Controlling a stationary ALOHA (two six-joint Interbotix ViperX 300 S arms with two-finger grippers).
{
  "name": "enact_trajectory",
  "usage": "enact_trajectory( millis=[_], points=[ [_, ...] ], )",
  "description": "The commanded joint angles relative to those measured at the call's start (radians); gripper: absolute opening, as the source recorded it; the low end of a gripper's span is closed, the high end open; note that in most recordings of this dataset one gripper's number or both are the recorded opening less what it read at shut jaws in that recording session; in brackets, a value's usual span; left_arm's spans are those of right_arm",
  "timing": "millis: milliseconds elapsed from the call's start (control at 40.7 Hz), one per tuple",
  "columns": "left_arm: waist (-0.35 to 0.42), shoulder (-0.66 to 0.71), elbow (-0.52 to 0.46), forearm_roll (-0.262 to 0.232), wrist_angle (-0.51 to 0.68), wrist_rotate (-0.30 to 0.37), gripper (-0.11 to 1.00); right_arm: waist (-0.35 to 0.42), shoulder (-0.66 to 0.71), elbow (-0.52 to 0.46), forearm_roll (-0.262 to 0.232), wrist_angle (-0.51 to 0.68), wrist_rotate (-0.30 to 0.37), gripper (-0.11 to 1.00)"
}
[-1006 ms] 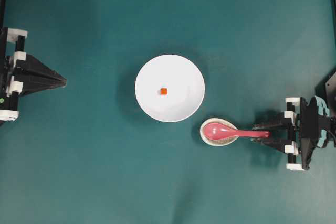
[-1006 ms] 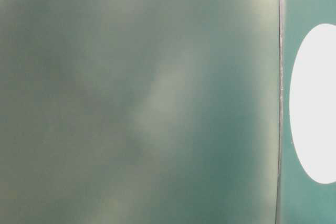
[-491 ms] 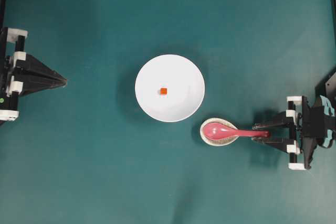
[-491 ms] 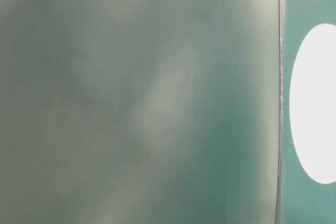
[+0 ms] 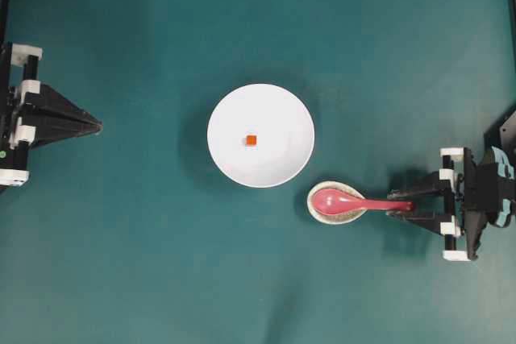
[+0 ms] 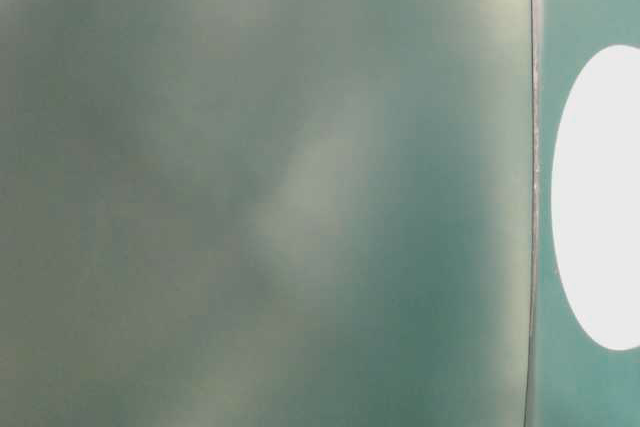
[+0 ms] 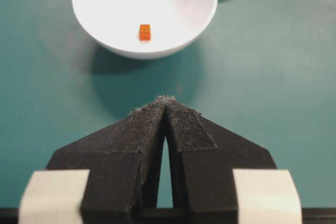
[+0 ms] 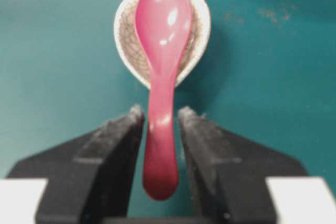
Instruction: Grip the spoon and scoop the red block from the bowl with right arm.
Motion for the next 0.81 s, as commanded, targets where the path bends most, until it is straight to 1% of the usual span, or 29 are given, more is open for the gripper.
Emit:
enact_trajectory(
  millis=[0,442,565,785],
  points=[
    [0.0,0.008,-0.029,0.002,-0.005,0.0,0.0,0.005,-0.006,-0.003,-0.002,-0.009,0.003,0.42],
    [0.0,0.008,-0.028,0.002,0.017,0.002,0.0,0.005,-0.003,-0.003,0.0,0.005,0.002,0.4],
    [0.0,0.008,-0.029,0.002,0.017,0.0,0.0,0.005,-0.002,-0.003,-0.002,0.005,0.002,0.37],
    [0.0,0.008,-0.028,0.002,0.018,0.002,0.0,0.005,-0.002,0.0,-0.005,0.002,-0.002,0.26]
  ],
)
